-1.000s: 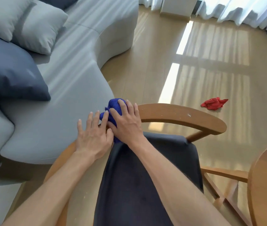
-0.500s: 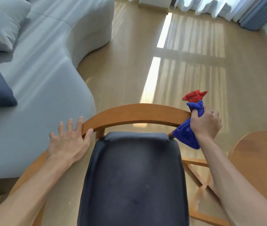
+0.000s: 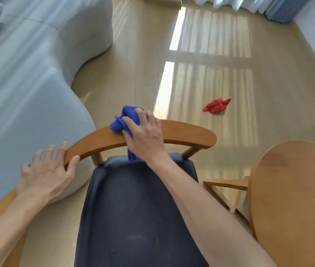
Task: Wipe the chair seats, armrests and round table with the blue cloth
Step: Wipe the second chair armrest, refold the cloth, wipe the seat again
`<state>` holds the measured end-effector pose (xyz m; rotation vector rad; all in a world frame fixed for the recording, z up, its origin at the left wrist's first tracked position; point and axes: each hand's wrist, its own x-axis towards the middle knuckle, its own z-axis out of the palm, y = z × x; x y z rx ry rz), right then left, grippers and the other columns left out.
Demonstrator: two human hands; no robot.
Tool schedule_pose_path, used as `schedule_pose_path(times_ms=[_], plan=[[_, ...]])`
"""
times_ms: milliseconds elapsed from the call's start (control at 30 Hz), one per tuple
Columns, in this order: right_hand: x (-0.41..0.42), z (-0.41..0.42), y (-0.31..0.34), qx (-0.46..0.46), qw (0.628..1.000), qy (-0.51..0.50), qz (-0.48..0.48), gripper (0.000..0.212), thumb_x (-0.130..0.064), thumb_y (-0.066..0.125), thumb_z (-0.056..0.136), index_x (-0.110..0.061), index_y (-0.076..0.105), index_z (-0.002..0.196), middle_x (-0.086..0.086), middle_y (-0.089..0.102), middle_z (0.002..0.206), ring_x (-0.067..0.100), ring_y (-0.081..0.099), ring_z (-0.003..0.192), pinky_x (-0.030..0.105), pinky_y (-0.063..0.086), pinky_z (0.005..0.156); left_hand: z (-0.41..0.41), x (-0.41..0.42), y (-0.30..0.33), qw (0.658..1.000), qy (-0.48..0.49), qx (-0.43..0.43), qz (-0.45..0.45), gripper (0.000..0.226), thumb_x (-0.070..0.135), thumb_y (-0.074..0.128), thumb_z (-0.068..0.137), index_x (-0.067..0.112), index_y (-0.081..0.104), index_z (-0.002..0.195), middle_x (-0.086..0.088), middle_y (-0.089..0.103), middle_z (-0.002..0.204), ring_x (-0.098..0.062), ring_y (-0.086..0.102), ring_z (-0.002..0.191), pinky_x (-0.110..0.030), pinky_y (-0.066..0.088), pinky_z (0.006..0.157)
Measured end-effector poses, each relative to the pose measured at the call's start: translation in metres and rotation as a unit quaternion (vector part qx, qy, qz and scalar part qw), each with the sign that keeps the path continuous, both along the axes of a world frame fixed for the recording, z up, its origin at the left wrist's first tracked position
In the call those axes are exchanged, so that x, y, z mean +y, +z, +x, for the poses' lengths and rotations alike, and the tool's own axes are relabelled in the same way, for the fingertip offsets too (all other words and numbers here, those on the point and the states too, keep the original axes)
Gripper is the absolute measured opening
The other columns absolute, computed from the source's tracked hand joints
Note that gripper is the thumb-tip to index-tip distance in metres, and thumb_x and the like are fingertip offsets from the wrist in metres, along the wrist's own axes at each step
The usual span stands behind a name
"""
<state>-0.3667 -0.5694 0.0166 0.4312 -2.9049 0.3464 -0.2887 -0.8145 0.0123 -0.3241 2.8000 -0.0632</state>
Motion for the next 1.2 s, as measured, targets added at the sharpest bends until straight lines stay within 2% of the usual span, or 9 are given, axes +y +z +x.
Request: schedule_pose_path(times_ms=[233, 333, 400, 633, 767, 833, 900, 1067, 1200], plan=[[0.169, 0.014, 0.005, -0.017, 0.952, -0.301, -0.056, 0.029, -0.031, 0.054, 0.093, -0.013, 0.064, 0.114, 0.019, 0.057, 0.114, 0.040, 0.052, 0.101, 0.045, 0.041, 0.088, -0.001, 0.017, 0.009, 1.000, -0.003, -0.006, 0.020, 0.075, 0.064, 0.003, 0.088, 0.025, 0.014, 0.151, -0.007, 0.034, 0.152, -0.033, 0.029, 0.139, -0.053, 0.038, 0.101], [0.169, 0.018, -0.001, -0.036, 0.895, -0.422, -0.142, 0.035, -0.036, 0.044, 0.095, -0.008, 0.062, 0.108, 0.020, 0.058, 0.111, 0.038, 0.051, 0.106, 0.043, 0.040, 0.091, -0.003, 0.014, 0.009, 1.000, -0.002, -0.009, 0.024, 0.070, 0.062, 0.005, 0.092, 0.027, 0.007, 0.152, -0.005, 0.029, 0.154, -0.033, 0.025, 0.141, -0.053, 0.035, 0.103], [0.153, 0.020, -0.001, -0.003, 0.894, -0.435, -0.107, 0.035, -0.034, 0.046, 0.095, -0.008, 0.064, 0.110, 0.020, 0.056, 0.117, 0.038, 0.049, 0.109, 0.045, 0.037, 0.095, -0.002, 0.012, 0.007, 1.000, -0.008, -0.010, 0.023, 0.069, 0.061, 0.007, 0.093, 0.026, 0.005, 0.152, -0.006, 0.027, 0.155, -0.033, 0.025, 0.141, -0.052, 0.035, 0.103], [-0.012, -0.009, 0.007, -0.003, 0.988, -0.152, -0.003, 0.033, -0.040, 0.044, 0.096, -0.018, 0.061, 0.113, 0.009, 0.054, 0.125, 0.029, 0.048, 0.112, 0.041, 0.037, 0.092, -0.001, 0.005, 0.001, 0.999, -0.016, -0.021, 0.027, 0.073, 0.064, 0.008, 0.091, 0.024, 0.000, 0.151, -0.008, 0.020, 0.157, -0.034, 0.024, 0.140, -0.050, 0.036, 0.099], [-0.141, 0.023, 0.003, -0.007, 0.999, 0.045, -0.022, 0.031, -0.041, 0.047, 0.092, -0.019, 0.069, 0.095, 0.006, 0.061, 0.114, 0.029, 0.053, 0.105, 0.043, 0.039, 0.088, -0.001, -0.001, 0.002, 0.999, -0.016, -0.028, 0.025, 0.072, 0.057, 0.038, 0.085, 0.016, 0.019, 0.142, -0.011, 0.033, 0.144, -0.030, 0.034, 0.128, -0.044, 0.040, 0.088], [-0.144, 0.028, 0.000, -0.009, 0.994, 0.111, -0.018, 0.029, -0.038, 0.049, 0.091, -0.018, 0.070, 0.093, 0.007, 0.063, 0.116, 0.030, 0.055, 0.106, 0.044, 0.040, 0.087, -0.001, -0.002, 0.003, 0.999, -0.019, -0.023, 0.031, 0.059, 0.049, 0.048, 0.081, 0.015, 0.032, 0.126, -0.007, 0.042, 0.130, -0.027, 0.040, 0.116, -0.042, 0.041, 0.079], [-0.104, 0.018, 0.000, 0.000, 0.992, 0.130, -0.003, 0.031, -0.037, 0.048, 0.093, -0.019, 0.069, 0.106, 0.009, 0.060, 0.123, 0.031, 0.053, 0.116, 0.045, 0.041, 0.092, -0.003, -0.002, 0.005, 0.999, -0.021, -0.027, 0.036, 0.056, 0.042, 0.051, 0.078, 0.017, 0.032, 0.125, -0.007, 0.038, 0.133, -0.027, 0.040, 0.117, -0.042, 0.042, 0.078], [0.053, -0.008, 0.009, -0.002, 0.994, -0.105, -0.008, 0.034, -0.034, 0.056, 0.093, -0.015, 0.063, 0.119, 0.014, 0.057, 0.124, 0.034, 0.053, 0.108, 0.043, 0.043, 0.091, -0.004, 0.004, 0.005, 0.999, -0.030, -0.041, 0.016, 0.071, 0.039, 0.048, 0.078, 0.016, 0.022, 0.139, -0.013, 0.025, 0.148, -0.033, 0.032, 0.128, -0.045, 0.042, 0.087], [0.101, 0.003, 0.007, -0.019, 0.950, -0.309, -0.027, 0.042, -0.043, 0.046, 0.093, -0.013, 0.063, 0.117, 0.014, 0.053, 0.128, 0.037, 0.051, 0.109, 0.045, 0.040, 0.094, -0.004, 0.007, 0.005, 0.998, -0.025, -0.045, 0.021, 0.074, 0.036, 0.050, 0.076, 0.015, 0.020, 0.141, -0.014, 0.023, 0.150, -0.035, 0.028, 0.133, -0.046, 0.040, 0.092]])
